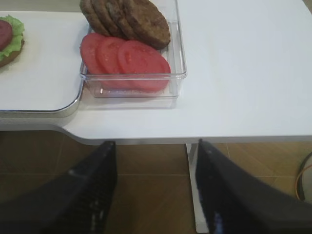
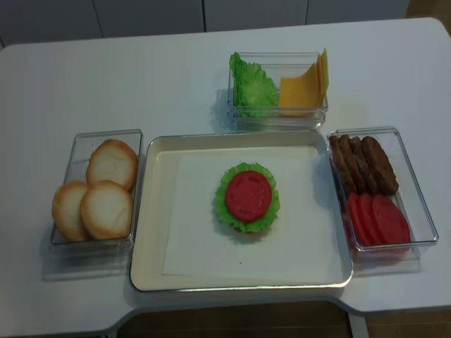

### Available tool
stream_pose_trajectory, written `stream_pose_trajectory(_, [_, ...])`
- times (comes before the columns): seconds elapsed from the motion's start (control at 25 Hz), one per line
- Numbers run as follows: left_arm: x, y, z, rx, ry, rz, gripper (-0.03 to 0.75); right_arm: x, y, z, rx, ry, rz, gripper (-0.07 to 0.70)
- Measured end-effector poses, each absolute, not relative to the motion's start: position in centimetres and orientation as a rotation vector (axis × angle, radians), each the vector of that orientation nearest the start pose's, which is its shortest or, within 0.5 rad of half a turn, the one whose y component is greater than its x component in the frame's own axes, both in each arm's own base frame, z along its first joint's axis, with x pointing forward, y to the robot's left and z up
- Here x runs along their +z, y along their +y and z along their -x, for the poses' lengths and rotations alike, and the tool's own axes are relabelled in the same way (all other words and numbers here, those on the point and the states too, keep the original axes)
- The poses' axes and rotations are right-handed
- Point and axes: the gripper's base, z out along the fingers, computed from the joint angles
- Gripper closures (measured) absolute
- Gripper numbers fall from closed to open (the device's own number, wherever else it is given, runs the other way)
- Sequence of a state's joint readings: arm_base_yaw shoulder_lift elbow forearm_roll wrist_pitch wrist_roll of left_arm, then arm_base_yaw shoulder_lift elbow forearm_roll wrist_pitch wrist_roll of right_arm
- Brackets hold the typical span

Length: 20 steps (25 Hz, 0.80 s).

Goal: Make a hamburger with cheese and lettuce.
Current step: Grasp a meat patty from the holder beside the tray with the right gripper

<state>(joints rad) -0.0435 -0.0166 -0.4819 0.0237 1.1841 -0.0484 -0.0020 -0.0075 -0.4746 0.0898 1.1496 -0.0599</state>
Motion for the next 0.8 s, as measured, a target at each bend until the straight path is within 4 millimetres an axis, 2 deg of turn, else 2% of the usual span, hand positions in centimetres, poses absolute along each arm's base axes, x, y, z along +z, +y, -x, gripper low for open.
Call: stream_pose_trajectory(0.8, [26.25, 0.25, 1.1, -0.024, 2.169, 0.008, 0.249, 26.35, 0.75, 0.74, 0.073, 2.147, 0.07, 0.236])
